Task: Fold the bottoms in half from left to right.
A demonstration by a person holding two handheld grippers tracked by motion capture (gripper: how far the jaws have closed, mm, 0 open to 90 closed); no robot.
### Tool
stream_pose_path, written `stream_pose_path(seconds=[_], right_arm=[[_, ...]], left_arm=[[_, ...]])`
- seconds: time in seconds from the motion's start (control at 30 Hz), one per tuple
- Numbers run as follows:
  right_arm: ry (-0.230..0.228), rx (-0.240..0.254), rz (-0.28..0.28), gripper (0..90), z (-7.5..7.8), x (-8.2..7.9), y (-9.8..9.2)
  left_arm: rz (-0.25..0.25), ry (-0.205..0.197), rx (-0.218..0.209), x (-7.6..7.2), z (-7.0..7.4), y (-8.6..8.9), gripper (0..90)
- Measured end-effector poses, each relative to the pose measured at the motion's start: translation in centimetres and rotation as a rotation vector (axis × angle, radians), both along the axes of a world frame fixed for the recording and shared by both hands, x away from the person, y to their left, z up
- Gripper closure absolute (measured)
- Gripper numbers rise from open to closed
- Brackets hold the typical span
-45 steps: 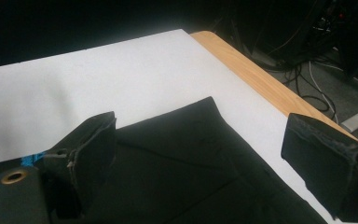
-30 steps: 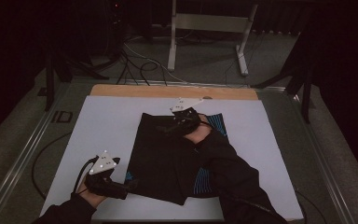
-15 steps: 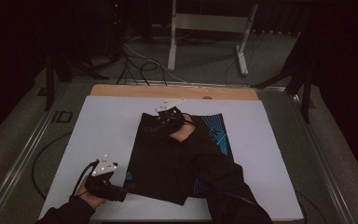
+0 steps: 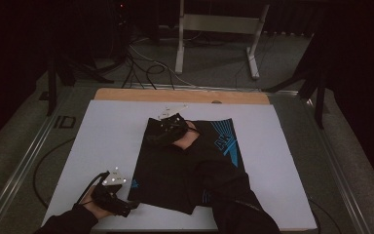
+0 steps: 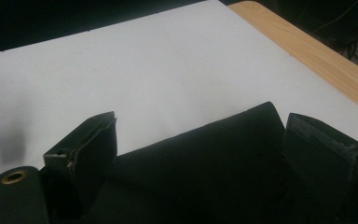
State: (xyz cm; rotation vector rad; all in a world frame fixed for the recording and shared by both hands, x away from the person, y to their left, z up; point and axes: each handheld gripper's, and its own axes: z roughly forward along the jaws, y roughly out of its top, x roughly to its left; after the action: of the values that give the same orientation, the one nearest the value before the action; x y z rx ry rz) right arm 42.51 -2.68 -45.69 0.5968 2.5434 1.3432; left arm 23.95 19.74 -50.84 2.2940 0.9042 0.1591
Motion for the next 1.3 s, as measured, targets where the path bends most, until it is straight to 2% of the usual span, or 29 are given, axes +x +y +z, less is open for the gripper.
stream_pose_path(seconds=[0.17, 0.2, 0.27, 0.37, 0.4, 0.47, 0.63, 0.77, 0.87, 1.07, 1.17, 1.3], right_arm=[[0.005, -0.007, 0.006, 10.6, -0.3, 0.2, 0.2], [0.005, -0.008, 0.008, 10.6, -0.3, 0.2, 0.3], [0.012, -0.012, 0.002, 10.6, -0.5, 0.4, 0.4], [0.015, -0.005, 0.003, 10.6, -0.6, 0.6, 0.5], [0.018, -0.006, 0.005, 10.6, -0.6, 0.6, 0.6], [0.018, -0.007, 0.004, 10.6, -0.7, 0.7, 0.8], [0.015, -0.014, 0.009, 10.6, -0.7, 0.9, 1.3], [0.013, -0.021, 0.008, 10.6, -0.7, 1.2, 1.6], [0.013, -0.016, 0.004, 10.6, -0.8, 1.4, 1.8], [0.006, -0.019, 0.006, 10.6, -0.8, 2.2, 2.4], [0.002, -0.009, -0.006, 10.6, -0.9, 2.6, 2.5], [0.024, -0.010, -0.027, 13.2, -1.3, 3.2, 2.9]], left_arm=[[-0.005, 0.019, 0.027, 0.0, -0.3, -0.2, 14.4], [0.000, -0.001, 0.037, -0.1, -0.3, -0.3, 14.4], [-0.003, -0.020, 0.041, -0.1, -0.3, -0.5, 25.6], [-0.006, -0.038, 0.052, -0.1, -0.3, -0.7, 37.3], [-0.007, -0.042, 0.071, -0.1, -0.2, -1.0, 37.3], [-0.009, -0.048, 0.077, -0.1, -0.2, -1.2, 42.1], [-0.004, -0.042, 0.067, -0.2, 0.0, -1.6, 58.6], [0.014, -0.028, 0.033, 0.0, 0.0, -1.8, 72.3], [0.022, -0.038, 0.023, 0.1, 0.3, -1.9, 82.5], [0.010, -0.061, -0.013, -0.3, 1.1, -1.9, 85.0], [0.000, -0.066, -0.004, -0.5, 1.1, -2.1, 85.0], [0.011, -0.061, -0.001, -0.3, 1.0, -1.9, 84.9]])
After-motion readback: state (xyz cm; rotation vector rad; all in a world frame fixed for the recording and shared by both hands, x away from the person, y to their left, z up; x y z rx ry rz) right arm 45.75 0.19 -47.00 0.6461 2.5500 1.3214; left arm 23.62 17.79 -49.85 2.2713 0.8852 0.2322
